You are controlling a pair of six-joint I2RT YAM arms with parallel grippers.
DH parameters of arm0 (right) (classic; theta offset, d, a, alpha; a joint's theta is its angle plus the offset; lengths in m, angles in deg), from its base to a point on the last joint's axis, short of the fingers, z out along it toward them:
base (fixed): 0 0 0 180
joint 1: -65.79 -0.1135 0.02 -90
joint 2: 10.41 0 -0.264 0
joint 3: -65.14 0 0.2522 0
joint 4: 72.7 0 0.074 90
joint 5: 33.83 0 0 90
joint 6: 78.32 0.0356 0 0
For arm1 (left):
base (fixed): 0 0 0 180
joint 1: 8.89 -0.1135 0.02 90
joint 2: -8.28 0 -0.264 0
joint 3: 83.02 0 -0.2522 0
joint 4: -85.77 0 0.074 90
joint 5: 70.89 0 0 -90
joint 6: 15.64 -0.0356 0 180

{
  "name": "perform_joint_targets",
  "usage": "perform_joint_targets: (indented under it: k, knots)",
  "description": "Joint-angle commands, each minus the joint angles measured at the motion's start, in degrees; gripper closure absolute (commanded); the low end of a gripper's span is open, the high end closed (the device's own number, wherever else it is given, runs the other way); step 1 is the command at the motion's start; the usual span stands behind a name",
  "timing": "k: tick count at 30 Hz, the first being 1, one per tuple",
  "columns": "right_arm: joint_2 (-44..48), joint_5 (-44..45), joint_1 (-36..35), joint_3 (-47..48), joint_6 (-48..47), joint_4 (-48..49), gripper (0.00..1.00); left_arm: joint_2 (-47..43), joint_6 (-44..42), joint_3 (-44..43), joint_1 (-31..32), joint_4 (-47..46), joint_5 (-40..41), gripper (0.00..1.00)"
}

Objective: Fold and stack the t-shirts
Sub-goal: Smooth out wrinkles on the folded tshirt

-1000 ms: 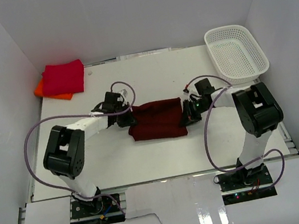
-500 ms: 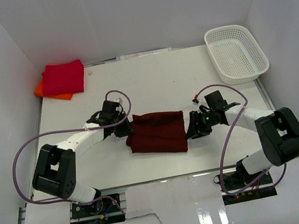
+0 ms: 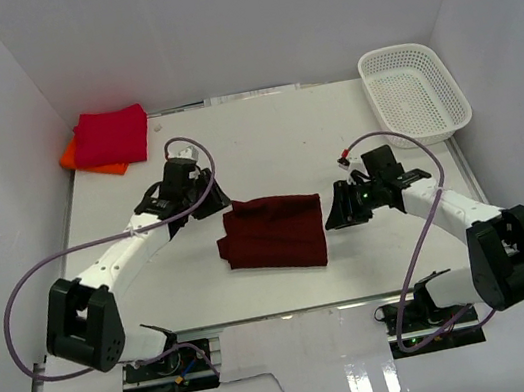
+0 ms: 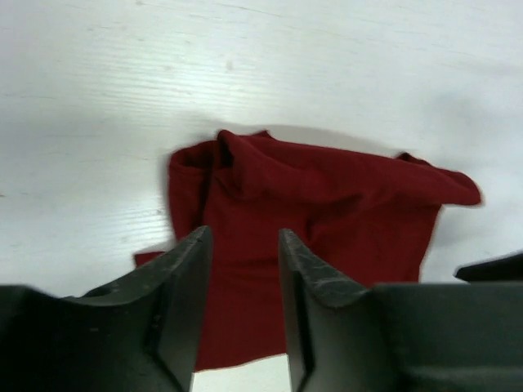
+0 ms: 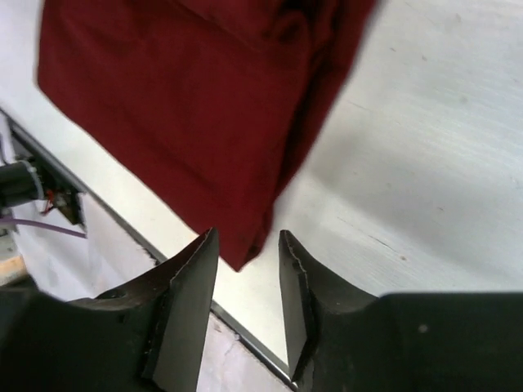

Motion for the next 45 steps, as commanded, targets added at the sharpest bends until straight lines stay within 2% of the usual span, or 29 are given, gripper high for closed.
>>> perform_joint_targets:
  k: [1, 2, 4, 5, 6, 7, 8, 12, 15, 26, 29, 34, 40, 45]
  knots:
    - [1.4, -5.7, 0.1, 3.6, -0.5, 0.3, 0.59, -8.2, -0.6, 3.8, -0.1, -6.0, -9.7, 0.53]
    - [1.1, -6.9, 0.1, 4.3, -0.4, 0.6, 0.69, -8.8, -0.5, 5.0, 0.0, -9.5, -16.4, 0.55]
    - [-0.1, -9.9, -0.1, 4.7, 0.9, 3.0, 0.82, -8.8, 0.0, 7.5, 0.3, -11.0, -20.1, 0.63]
    - [-0.6, -10.7, -0.3, 4.7, 1.5, 4.0, 0.92, -8.7, 0.0, 8.7, 0.5, -13.7, -23.6, 0.80]
    - [-1.2, -12.4, -0.5, 4.9, 2.8, 5.3, 0.92, -8.8, 0.4, 9.9, 0.7, -15.5, -25.2, 0.98]
    - [-2.4, -12.7, -1.1, 5.1, 3.3, 7.2, 0.92, -9.1, 1.4, 13.1, 0.7, -17.6, -27.4, 1.00]
    - [-3.1, -13.1, -1.5, 5.3, 4.0, 8.4, 0.92, -9.3, 2.1, 14.8, 0.7, -22.8, -29.9, 1.00]
    - [-7.2, -16.6, -3.4, 6.0, 7.6, 16.2, 0.92, -9.9, 4.7, 21.1, 2.2, -32.3, -37.4, 1.00]
    - [-10.9, -17.5, -5.0, 7.0, 10.2, 21.5, 0.92, -9.0, 3.4, 23.0, 3.6, -35.5, -39.2, 1.00]
    - [-25.2, -18.7, -11.5, 17.0, 16.5, 29.0, 0.92, -4.4, 4.2, 34.1, 3.9, -54.0, -44.9, 1.00]
    - [-28.6, -19.4, -12.3, 18.3, 18.7, 32.6, 0.92, -0.8, 4.2, 36.4, 3.9, -58.6, -44.1, 1.00]
    - [-31.6, -19.3, -14.8, 21.2, 20.3, 32.7, 0.92, 9.3, 7.0, 39.2, 3.9, -70.9, -44.2, 1.00]
    - [-32.9, -19.2, -17.1, 20.3, 23.8, 36.3, 0.92, 21.5, 9.4, 38.9, 3.9, -80.0, -44.9, 1.00]
    - [-35.1, -19.1, -18.1, 19.3, 25.6, 40.0, 0.92, 25.3, 10.2, 39.8, 3.9, -83.6, -43.7, 1.00]
